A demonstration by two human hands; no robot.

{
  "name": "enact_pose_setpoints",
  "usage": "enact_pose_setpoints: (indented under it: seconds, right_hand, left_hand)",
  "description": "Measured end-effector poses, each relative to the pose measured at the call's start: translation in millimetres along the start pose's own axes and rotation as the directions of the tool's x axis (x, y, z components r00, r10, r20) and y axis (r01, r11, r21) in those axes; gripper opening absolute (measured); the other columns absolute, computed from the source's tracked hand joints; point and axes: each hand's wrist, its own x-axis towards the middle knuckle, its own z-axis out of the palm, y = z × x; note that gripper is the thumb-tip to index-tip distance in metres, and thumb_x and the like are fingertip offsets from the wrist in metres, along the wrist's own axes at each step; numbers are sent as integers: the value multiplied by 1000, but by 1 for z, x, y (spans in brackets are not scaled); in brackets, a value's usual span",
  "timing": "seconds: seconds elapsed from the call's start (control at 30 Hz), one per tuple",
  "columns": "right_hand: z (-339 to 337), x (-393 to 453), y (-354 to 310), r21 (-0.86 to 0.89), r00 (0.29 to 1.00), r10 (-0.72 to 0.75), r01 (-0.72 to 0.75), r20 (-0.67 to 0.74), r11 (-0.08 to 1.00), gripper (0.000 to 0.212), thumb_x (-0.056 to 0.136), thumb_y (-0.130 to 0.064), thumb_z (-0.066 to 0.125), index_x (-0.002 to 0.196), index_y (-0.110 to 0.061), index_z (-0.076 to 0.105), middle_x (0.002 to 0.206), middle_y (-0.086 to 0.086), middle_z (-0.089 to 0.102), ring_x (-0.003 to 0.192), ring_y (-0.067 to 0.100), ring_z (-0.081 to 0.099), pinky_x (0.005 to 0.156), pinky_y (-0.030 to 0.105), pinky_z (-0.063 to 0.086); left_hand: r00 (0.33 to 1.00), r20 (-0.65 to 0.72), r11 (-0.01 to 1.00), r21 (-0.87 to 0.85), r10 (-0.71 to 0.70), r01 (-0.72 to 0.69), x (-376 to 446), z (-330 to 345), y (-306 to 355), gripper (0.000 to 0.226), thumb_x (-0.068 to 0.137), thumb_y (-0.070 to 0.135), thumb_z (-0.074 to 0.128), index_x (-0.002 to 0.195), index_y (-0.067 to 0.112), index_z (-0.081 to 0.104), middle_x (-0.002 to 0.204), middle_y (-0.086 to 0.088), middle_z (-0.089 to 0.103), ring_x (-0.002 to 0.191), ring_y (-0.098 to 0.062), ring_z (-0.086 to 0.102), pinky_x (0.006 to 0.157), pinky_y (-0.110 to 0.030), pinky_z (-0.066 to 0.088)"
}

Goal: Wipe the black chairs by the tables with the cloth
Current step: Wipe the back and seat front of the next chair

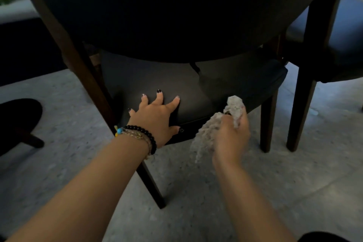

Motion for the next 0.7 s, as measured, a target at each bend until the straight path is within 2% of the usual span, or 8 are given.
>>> enact_pose_setpoints:
  seconds: [0.1, 0.23, 0.37, 0.47, 0.5, 0.57, 0.63, 0.7]
  right_hand:
    - [-13, 18, -9, 124, 997, 71, -67, -27, 990, 42, 99, -19, 49, 139, -34, 51, 128, -8, 62, 107, 6, 64, 81, 18, 54]
    - [3, 21, -11, -194, 995, -98, 90, -31, 977, 49, 100, -13, 41, 148, -22, 39, 149, 5, 44, 136, 19, 42, 113, 37, 35]
    - [15, -36, 23, -214, 981, -174, 189, 85, 958, 59, 98, -17, 43, 154, -25, 25, 160, 2, 24, 146, 14, 22, 114, 24, 16]
    - [9, -78, 51, 119, 979, 106, -127, 173, 985, 52, 99, -14, 45, 148, -29, 38, 141, -10, 52, 125, 1, 51, 106, 24, 43]
    - [12, -87, 55, 189, 933, 292, -332, 211, 924, 45, 99, -14, 47, 142, -28, 48, 131, -7, 60, 115, 6, 60, 98, 26, 50]
    - [28, -100, 55, 253, 716, 601, -693, 356, 675, 24, 100, -21, 48, 117, -23, 64, 107, 4, 69, 94, 18, 67, 83, 35, 55]
    - [46, -106, 45, 333, 564, 666, -826, 488, 455, 28, 102, -29, 43, 97, -18, 68, 92, 8, 68, 81, 20, 68, 75, 33, 56]
    - [60, -106, 35, 415, 566, 657, -821, 498, 393, 37, 104, -34, 35, 108, -14, 67, 102, 12, 68, 93, 26, 66, 87, 38, 53]
  left_hand:
    - [998, -51, 994, -99, -49, 44, -8, -6, -8, 75, 93, 42, 54, 153, 28, 12, 161, -5, 11, 147, -32, 12, 117, -47, 23]
    - [954, -207, 966, -181, -219, 183, -20, -13, -22, 37, 92, 20, 51, 130, 20, 50, 129, -8, 56, 114, -28, 55, 88, -35, 47]
    - [931, -152, 932, -210, -331, 296, -28, -20, -37, 28, 88, 10, 45, 110, 19, 61, 112, -10, 63, 97, -31, 60, 78, -34, 52]
    - [931, -133, 931, -190, -340, 313, -31, -26, -46, 46, 87, 8, 46, 129, 23, 57, 134, -8, 54, 119, -31, 53, 92, -34, 47]
    - [936, -118, 933, -184, -332, 308, -32, -27, -48, 52, 87, 6, 47, 135, 26, 53, 140, -6, 50, 125, -30, 49, 96, -34, 45]
    - [953, -78, 949, -139, -294, 282, -36, -28, -50, 64, 87, 5, 47, 145, 31, 39, 148, -3, 42, 132, -27, 43, 100, -32, 42]
    - [964, -15, 957, -127, -264, 260, -40, -24, -53, 78, 88, 4, 47, 153, 32, 14, 151, -4, 37, 132, -27, 43, 101, -32, 41]
    - [969, 38, 958, -147, -243, 246, -43, -20, -58, 87, 90, 4, 48, 153, 34, -3, 150, -7, 38, 125, -27, 48, 100, -32, 41]
